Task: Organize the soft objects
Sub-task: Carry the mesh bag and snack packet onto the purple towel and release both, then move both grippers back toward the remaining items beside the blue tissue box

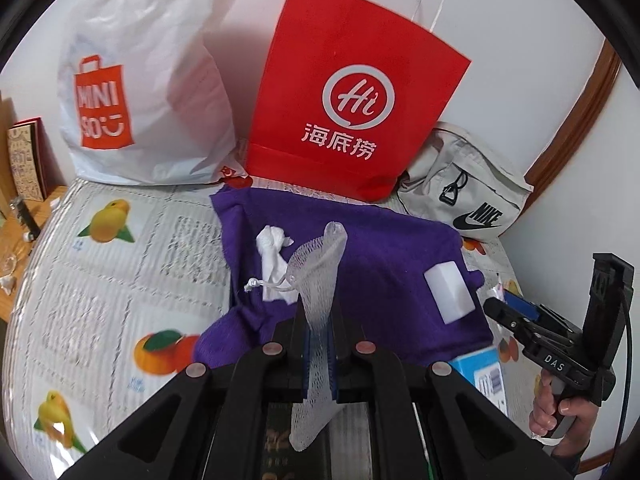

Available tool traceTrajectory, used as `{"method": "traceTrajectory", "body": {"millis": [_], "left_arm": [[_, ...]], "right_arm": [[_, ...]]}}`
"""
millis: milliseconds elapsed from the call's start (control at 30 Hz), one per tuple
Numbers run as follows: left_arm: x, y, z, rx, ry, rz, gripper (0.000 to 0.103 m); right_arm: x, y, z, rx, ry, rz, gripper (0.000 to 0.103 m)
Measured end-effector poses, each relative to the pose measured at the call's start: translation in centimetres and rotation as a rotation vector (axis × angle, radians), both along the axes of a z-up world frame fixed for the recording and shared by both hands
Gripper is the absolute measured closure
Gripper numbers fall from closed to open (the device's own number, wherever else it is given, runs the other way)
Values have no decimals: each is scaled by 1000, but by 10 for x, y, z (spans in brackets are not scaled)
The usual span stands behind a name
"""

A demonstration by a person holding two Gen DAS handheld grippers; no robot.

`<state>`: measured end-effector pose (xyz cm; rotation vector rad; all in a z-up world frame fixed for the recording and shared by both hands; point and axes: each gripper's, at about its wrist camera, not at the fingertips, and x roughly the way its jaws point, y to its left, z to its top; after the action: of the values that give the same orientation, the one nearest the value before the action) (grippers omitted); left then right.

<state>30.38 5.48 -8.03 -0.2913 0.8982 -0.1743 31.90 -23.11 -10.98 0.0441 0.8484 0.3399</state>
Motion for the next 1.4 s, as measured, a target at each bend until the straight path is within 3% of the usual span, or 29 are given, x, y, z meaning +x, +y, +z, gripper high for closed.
{"method": "traceTrajectory", "body": {"millis": [567, 1133, 1200, 1267, 1400], "left_arm": [[58, -18, -48, -7, 125, -44, 96], [73, -22, -76, -20, 206, -72, 96], [72, -23, -74, -14, 210, -73, 90], [70, -23, -72, -1, 206, -71, 69], [61, -19, -62, 8, 183, -68, 63]], "right_arm": [[44, 18, -36, -99, 99, 52, 49], [58, 27, -53, -173, 132, 55, 48], [58, 27, -53, -174, 130, 56, 45], [57, 27, -53, -182, 131, 53, 38], [54, 26, -53, -181, 135, 41, 37]]}}
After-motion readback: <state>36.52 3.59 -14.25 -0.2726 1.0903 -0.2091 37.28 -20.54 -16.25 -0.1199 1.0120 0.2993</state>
